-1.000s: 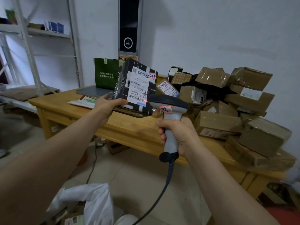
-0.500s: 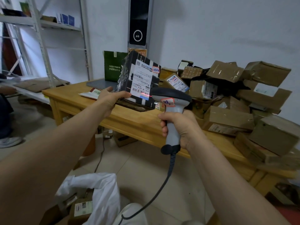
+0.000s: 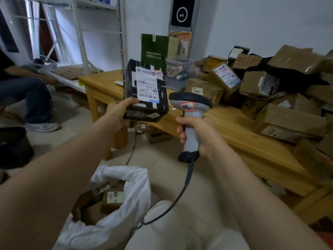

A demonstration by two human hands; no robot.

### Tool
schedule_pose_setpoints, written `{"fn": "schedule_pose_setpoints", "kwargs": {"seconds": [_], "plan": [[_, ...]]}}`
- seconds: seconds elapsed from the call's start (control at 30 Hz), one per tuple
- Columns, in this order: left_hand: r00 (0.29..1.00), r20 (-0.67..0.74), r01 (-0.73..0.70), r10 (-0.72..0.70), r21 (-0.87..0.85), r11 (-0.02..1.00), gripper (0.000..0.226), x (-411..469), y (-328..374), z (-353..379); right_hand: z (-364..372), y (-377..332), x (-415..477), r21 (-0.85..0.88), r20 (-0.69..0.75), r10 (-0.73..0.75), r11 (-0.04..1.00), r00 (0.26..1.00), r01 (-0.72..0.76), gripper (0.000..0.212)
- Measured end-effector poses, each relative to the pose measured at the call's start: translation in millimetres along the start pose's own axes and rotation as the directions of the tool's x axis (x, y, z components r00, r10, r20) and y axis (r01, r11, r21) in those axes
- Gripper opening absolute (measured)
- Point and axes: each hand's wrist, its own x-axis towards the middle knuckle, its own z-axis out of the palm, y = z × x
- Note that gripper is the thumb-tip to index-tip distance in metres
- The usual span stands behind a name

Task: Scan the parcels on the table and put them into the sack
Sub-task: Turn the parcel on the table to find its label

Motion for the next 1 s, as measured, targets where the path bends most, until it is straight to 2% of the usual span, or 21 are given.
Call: {"fn": "schedule_pose_setpoints", "kwargs": {"seconds": [0.1, 0.2, 0.27, 0.43, 0.57, 0.6, 0.73, 0.8, 0.87, 0.9, 0.97, 1.0], "plan": [[0.975, -0.165, 0.160, -0.149, 0.055, 0.986, 0.082, 10, -38, -53, 20, 31, 7, -0.014, 0.064, 0.135, 0.991, 0.989, -0.134, 0.012], [0.900, -0.364, 0.285, -0.242, 0.069, 0.956, 0.074, 9, -84, -102, 39, 63, 16, -0.038, 0.087, 0.235, 0.972, 0.968, -0.233, 0.013], [0.841, -0.414, 0.400, -0.349, 0.042, 0.915, 0.071, 7, -116, -129, 51, 82, 23, -0.054, 0.095, 0.295, 0.955, 0.951, -0.291, 0.013], [0.680, -0.420, 0.612, -0.601, -0.127, 0.780, 0.061, 2, -189, -176, 73, 125, 44, -0.100, 0.096, 0.423, 0.905, 0.901, -0.414, 0.011], [0.570, -0.364, 0.679, -0.736, -0.295, 0.672, 0.070, 20, -233, -200, 81, 151, 62, -0.147, 0.083, 0.488, 0.868, 0.869, -0.474, 0.007], [0.565, -0.354, 0.673, -0.745, -0.324, 0.665, 0.070, 26, -239, -202, 82, 155, 66, -0.154, 0.075, 0.497, 0.862, 0.865, -0.482, 0.007], [0.614, -0.351, 0.620, -0.707, -0.340, 0.707, 0.066, 48, -250, -191, 83, 165, 80, -0.147, 0.034, 0.519, 0.848, 0.854, -0.509, 0.007], [0.613, -0.372, 0.645, -0.697, -0.273, 0.714, 0.079, 58, -257, -177, 79, 166, 84, -0.131, 0.011, 0.522, 0.846, 0.853, -0.516, 0.008], [0.672, -0.422, 0.642, -0.609, -0.078, 0.763, 0.095, 72, -272, -156, 72, 162, 84, -0.120, -0.010, 0.512, 0.852, 0.859, -0.509, 0.007], [0.736, -0.421, 0.608, -0.530, 0.067, 0.791, 0.096, 82, -282, -144, 68, 159, 83, -0.108, -0.026, 0.502, 0.858, 0.865, -0.501, 0.007], [0.884, -0.348, 0.444, -0.314, 0.412, 0.795, 0.086, 68, -259, -93, 55, 151, 80, -0.081, -0.073, 0.465, 0.879, 0.882, -0.470, 0.008], [0.946, -0.277, 0.304, -0.170, 0.565, 0.767, 0.079, 60, -246, -68, 47, 147, 78, -0.072, -0.098, 0.443, 0.890, 0.891, -0.450, 0.008]]}}
